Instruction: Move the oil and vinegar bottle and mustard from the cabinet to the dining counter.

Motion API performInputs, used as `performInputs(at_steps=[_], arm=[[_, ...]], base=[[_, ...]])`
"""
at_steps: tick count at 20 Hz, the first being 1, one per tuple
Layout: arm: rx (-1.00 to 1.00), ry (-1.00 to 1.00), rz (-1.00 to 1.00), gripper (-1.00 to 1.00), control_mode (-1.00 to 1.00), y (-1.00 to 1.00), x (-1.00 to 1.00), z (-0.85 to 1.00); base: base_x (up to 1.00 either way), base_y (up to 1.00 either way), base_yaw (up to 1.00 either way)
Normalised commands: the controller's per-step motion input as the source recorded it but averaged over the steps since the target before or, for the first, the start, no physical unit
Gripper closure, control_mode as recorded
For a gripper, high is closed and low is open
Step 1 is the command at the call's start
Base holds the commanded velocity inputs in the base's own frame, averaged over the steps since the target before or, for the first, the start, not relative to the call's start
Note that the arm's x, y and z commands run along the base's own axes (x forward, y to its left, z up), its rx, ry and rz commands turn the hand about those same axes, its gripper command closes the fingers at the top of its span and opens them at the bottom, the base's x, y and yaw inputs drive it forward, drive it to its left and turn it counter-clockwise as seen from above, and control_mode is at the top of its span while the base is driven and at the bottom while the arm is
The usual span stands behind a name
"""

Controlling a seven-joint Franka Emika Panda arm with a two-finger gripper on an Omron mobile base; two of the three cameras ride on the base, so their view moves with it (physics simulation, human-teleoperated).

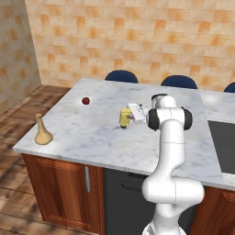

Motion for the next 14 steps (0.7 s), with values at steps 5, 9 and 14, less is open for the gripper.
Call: performInputs(at_steps=[5, 9, 14], arm=[[-0.05, 0.0, 0.0, 1.0, -1.0, 0.18, 0.0, -0.24], [-0.08, 0.0, 0.0, 1.0, -1.0, 0.14, 0.0, -0.23], [-0.11, 0.0, 0.0, -1.0, -1.0, 0.28, 0.0, -0.19]], base=[[0.0, 0.0, 0.0], [0.0, 0.0, 0.0], [0.0, 0.0, 0.0]])
